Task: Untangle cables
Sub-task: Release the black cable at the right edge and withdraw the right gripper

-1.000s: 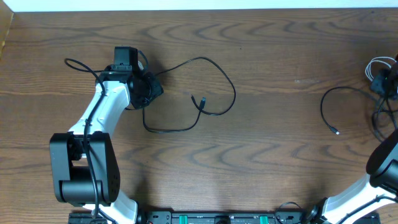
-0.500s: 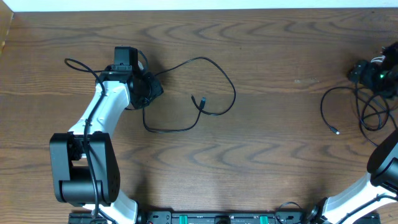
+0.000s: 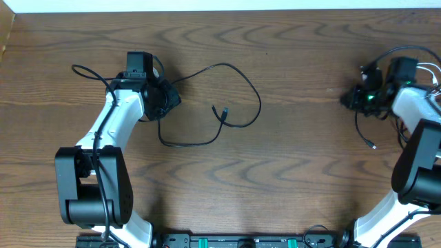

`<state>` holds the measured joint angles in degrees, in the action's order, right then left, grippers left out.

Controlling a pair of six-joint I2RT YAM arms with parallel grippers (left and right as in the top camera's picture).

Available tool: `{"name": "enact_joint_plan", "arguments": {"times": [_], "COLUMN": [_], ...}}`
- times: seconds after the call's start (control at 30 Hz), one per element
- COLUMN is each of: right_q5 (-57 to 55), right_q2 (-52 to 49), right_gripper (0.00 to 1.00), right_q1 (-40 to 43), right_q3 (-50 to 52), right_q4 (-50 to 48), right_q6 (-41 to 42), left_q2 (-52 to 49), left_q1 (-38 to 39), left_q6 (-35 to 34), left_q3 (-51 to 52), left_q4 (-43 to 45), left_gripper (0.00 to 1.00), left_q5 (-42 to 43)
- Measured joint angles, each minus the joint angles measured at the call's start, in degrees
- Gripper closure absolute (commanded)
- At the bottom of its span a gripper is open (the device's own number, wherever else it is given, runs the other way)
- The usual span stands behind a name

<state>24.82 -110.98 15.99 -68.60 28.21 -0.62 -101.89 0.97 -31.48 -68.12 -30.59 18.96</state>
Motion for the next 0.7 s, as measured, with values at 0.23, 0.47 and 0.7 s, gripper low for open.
{"name": "enact_joint_plan", "arguments": {"times": [0.23, 0.47, 0.7], "right_q5": [-9.3, -28.7, -38.6], "right_q2": [0.5, 2.1, 2.0], "right_gripper": [0.89, 0.87, 0.84], "right_q1": [-2.1, 0.3, 5.4], "right_q3": [4.7, 4.3, 4.3], "right_q4": [-5.0, 1.6, 3.0], "right_q6": [3.2, 6.2, 10.8], "left_q2": [0.0, 0.0, 0.0], "left_q1": [0.0, 0.0, 0.0], "left_q6": [0.0, 0.0, 0.0], "left_q3": [0.0, 0.0, 0.0], "left_q4": [0.0, 0.0, 0.0], "left_gripper": [0.62, 0.62, 0.62], "left_q5": [0.0, 0.0, 0.0]}}
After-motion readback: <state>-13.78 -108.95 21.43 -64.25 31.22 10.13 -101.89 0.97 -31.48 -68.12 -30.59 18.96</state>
